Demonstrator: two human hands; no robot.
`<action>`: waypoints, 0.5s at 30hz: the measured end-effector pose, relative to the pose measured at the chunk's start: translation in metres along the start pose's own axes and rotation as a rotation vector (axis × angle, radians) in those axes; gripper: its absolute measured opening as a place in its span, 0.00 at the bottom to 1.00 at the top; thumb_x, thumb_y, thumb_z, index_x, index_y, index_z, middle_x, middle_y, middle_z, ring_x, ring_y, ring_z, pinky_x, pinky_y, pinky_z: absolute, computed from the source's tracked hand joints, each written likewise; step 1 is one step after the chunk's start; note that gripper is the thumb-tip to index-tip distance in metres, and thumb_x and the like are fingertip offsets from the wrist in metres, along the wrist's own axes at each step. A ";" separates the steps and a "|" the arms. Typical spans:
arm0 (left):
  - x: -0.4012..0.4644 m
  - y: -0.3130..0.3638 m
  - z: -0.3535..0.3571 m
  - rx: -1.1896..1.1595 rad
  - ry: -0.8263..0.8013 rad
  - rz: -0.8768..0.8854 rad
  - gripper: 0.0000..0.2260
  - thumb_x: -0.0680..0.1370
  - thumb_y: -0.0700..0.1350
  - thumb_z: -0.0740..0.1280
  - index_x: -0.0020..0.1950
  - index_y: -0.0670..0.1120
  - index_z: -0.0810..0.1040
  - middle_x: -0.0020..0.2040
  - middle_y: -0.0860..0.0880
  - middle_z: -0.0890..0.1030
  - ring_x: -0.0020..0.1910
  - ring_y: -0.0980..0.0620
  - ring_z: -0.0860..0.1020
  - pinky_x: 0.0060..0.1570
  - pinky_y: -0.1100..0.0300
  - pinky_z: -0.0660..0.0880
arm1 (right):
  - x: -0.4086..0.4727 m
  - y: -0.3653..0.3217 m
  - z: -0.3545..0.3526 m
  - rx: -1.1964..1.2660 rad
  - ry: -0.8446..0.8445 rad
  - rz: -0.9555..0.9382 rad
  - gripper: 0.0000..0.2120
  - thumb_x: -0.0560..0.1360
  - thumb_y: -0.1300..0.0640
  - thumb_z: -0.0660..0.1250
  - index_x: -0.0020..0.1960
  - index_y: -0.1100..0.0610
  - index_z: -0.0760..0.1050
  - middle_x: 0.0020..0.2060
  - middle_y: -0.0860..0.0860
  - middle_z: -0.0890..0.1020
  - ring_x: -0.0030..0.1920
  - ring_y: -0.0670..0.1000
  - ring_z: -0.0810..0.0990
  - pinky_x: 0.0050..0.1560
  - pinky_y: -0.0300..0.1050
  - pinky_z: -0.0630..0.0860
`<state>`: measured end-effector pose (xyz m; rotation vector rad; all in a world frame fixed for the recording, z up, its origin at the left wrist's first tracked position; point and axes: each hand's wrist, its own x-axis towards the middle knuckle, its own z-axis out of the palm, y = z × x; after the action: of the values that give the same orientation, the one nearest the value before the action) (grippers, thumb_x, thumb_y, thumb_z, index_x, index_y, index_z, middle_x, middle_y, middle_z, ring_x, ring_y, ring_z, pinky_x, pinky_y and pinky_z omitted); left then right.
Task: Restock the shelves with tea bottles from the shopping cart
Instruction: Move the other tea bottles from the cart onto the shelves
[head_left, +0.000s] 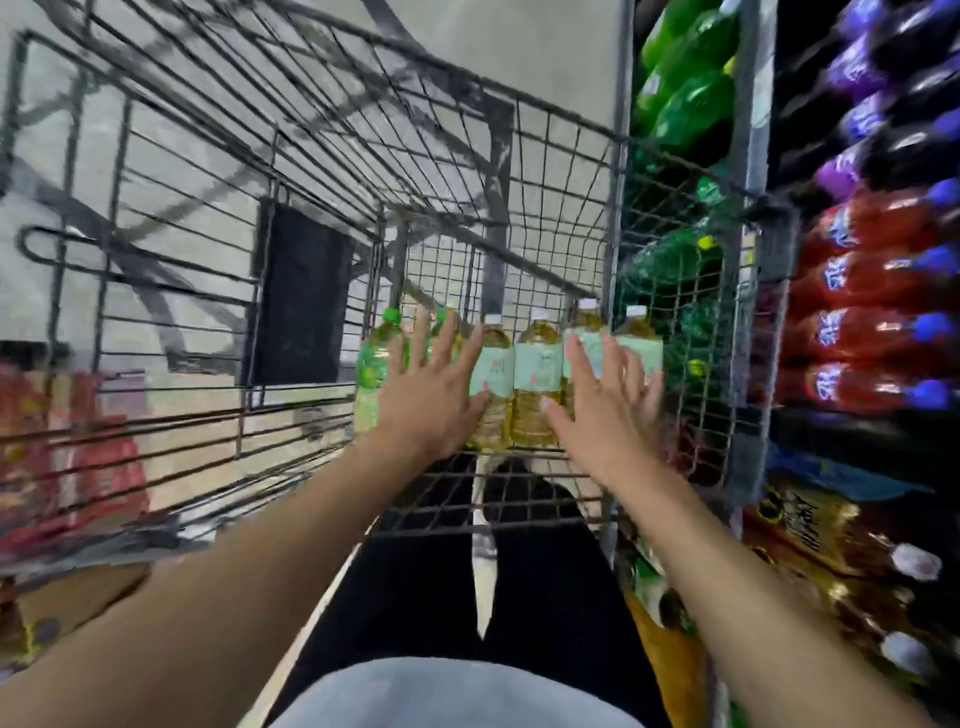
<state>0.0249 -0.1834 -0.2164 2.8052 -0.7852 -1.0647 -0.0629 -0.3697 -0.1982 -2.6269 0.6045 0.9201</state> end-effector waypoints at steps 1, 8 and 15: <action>0.014 -0.001 0.010 -0.002 -0.025 -0.002 0.34 0.83 0.64 0.51 0.83 0.55 0.36 0.83 0.48 0.37 0.81 0.40 0.36 0.79 0.39 0.40 | 0.014 0.004 0.008 -0.013 -0.015 0.006 0.40 0.81 0.36 0.58 0.82 0.44 0.38 0.82 0.51 0.39 0.81 0.57 0.39 0.77 0.67 0.37; 0.108 -0.013 0.096 -0.017 -0.180 -0.037 0.39 0.82 0.63 0.57 0.83 0.51 0.39 0.84 0.47 0.46 0.82 0.40 0.43 0.78 0.39 0.41 | 0.113 0.034 0.066 -0.021 -0.162 -0.018 0.41 0.80 0.36 0.61 0.83 0.50 0.45 0.83 0.53 0.46 0.82 0.57 0.44 0.79 0.66 0.39; 0.148 -0.024 0.115 0.029 -0.242 0.011 0.46 0.77 0.69 0.62 0.82 0.43 0.47 0.83 0.46 0.57 0.83 0.47 0.45 0.77 0.37 0.39 | 0.171 0.037 0.087 -0.267 -0.134 -0.223 0.49 0.72 0.29 0.67 0.79 0.59 0.56 0.78 0.55 0.64 0.81 0.56 0.54 0.76 0.71 0.36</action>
<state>0.0574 -0.2166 -0.3994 2.7238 -0.8401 -1.4215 -0.0047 -0.4169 -0.3790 -2.7583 0.1596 1.1617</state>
